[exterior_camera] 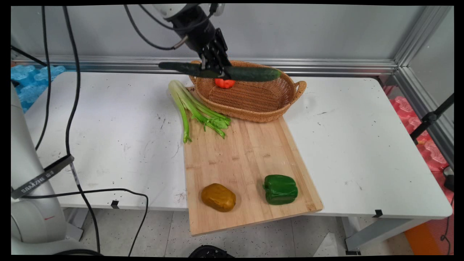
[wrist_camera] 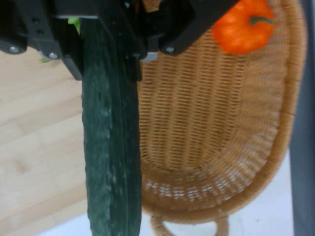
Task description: Place the picked object in the vegetable basket
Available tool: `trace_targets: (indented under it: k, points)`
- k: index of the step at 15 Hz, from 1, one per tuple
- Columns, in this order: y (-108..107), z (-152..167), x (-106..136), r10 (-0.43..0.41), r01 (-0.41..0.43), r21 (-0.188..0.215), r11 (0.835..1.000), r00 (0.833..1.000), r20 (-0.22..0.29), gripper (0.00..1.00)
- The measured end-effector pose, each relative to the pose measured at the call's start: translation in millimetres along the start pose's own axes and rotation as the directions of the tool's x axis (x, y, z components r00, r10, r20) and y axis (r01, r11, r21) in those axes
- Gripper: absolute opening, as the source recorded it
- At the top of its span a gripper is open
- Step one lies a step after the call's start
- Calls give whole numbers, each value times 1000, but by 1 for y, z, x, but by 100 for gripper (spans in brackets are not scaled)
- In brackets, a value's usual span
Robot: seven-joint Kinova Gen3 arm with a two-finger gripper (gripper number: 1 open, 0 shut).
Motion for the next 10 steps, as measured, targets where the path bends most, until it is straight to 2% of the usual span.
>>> trace_targets:
  k: [7,10]
  points:
    - [-68,22,-12,64,-65,54,996,998,30,0]
    - [-90,34,-17,91,-94,65,993,995,45,0]
